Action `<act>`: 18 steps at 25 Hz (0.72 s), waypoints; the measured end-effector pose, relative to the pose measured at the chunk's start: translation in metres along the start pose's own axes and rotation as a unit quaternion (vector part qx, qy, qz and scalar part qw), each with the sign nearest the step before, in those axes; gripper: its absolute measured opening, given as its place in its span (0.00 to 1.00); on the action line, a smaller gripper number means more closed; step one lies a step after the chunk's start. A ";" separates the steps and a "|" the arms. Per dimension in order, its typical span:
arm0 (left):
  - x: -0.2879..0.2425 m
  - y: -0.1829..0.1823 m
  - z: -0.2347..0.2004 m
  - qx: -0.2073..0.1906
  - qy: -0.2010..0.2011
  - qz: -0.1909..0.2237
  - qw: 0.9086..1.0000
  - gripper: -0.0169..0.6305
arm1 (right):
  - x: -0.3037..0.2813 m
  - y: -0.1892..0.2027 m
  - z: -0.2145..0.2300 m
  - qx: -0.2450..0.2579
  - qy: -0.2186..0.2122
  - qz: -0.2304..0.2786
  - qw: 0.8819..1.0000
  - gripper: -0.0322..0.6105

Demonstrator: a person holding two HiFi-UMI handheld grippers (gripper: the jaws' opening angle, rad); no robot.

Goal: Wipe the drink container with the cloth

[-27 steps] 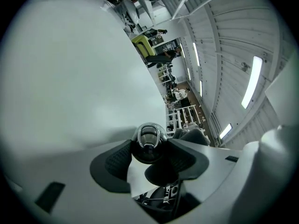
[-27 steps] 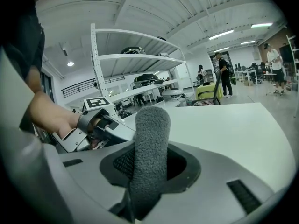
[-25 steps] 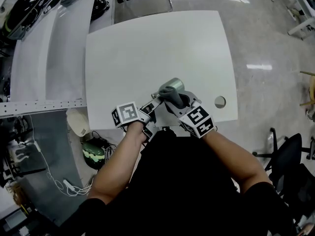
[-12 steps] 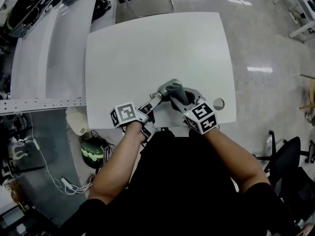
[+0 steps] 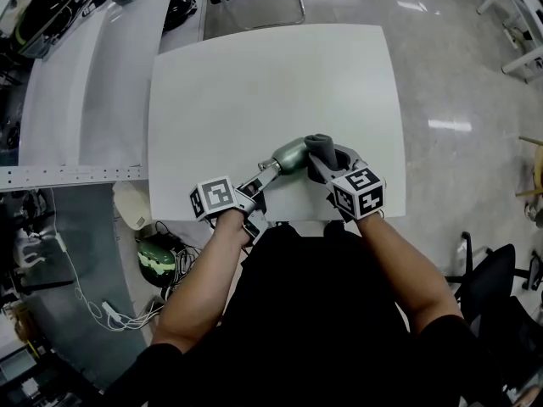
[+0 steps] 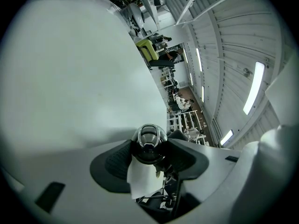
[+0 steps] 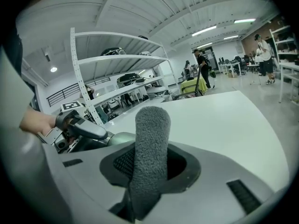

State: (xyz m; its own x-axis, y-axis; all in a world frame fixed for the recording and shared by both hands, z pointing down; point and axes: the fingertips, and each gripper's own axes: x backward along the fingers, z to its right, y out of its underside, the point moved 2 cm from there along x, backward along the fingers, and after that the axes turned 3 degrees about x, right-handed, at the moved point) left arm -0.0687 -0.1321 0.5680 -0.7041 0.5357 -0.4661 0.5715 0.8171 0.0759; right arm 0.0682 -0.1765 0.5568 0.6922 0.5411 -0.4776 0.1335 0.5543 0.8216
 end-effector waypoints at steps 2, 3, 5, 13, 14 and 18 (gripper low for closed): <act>0.000 0.000 0.000 0.001 0.000 0.001 1.000 0.41 | -0.001 0.001 0.006 -0.010 0.001 0.000 1.000 0.22; 0.000 -0.001 0.000 0.001 0.000 0.002 1.000 0.41 | -0.001 0.001 0.009 -0.014 0.002 -0.001 1.000 0.22; -0.001 -0.001 0.001 0.001 -0.001 0.004 1.000 0.41 | -0.001 0.003 0.017 -0.027 0.007 -0.004 1.000 0.22; -0.002 -0.003 0.009 -0.059 -0.015 -0.007 0.998 0.41 | 0.007 0.017 0.053 -0.077 0.052 -0.037 0.995 0.22; -0.002 -0.004 0.011 -0.073 -0.018 -0.010 0.997 0.41 | 0.010 0.015 0.054 -0.080 0.053 -0.032 0.995 0.22; -0.004 -0.010 0.021 -0.129 -0.024 -0.025 0.991 0.41 | 0.023 0.005 0.059 -0.090 0.053 -0.016 0.994 0.22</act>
State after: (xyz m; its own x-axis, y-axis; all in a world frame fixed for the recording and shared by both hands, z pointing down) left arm -0.0626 -0.1467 0.5504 -0.7038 0.4881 -0.5161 0.4055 0.8726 0.2723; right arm 0.1271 -0.1990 0.5681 0.6093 0.5799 -0.5408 0.0193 0.6710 0.7412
